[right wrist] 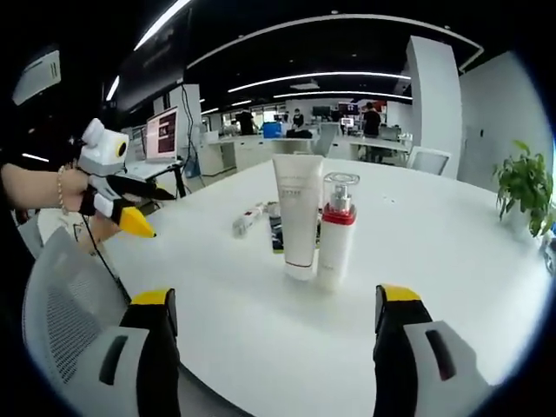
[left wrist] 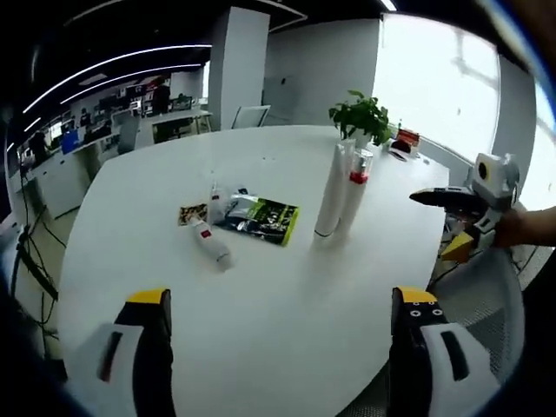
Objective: Arrange the skincare products in the storage area until every visible bottle or jar stands upright without overlapping.
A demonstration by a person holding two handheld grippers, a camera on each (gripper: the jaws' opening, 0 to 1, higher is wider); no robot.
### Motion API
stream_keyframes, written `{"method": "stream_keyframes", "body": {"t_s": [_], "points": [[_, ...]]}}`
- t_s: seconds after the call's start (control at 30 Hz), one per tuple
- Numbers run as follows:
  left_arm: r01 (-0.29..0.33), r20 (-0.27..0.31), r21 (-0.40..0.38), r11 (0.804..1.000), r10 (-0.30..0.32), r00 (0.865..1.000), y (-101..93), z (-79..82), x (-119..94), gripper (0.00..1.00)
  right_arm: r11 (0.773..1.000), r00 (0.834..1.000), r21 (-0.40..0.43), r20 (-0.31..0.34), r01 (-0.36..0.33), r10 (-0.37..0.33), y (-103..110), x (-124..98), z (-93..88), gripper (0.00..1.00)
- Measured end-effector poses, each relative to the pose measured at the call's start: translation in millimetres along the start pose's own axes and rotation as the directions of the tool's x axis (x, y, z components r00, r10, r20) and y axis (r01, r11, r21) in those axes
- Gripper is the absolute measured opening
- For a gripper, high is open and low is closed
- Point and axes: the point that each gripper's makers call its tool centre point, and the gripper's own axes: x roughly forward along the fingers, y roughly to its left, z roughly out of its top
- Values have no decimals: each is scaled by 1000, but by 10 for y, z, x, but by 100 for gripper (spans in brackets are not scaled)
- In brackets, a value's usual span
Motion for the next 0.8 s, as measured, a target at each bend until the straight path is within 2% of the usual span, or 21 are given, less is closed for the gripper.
{"method": "stream_keyframes", "body": {"t_s": [0.27, 0.5, 0.63, 0.7, 0.8], "points": [[-59, -62, -21, 998, 58, 996, 279, 137, 329, 99, 1000, 1000, -2, -14, 13, -13, -22, -2, -23, 92], [-75, -171, -39, 996, 67, 983, 455, 113, 632, 99, 1000, 999, 5, -28, 25, -25, -48, 1, -56, 91], [-77, -185, -41, 996, 68, 980, 537, 171, 771, 99, 1000, 999, -3, -39, 30, -30, -56, 14, -78, 90], [-82, -200, -43, 996, 72, 977, 564, 146, 845, 99, 999, 998, -14, -51, 40, -41, -73, 19, -102, 89], [-94, -207, -68, 993, 78, 975, 642, 154, 1019, 93, 999, 997, -14, -57, 50, -50, -86, 19, -110, 88]]}}
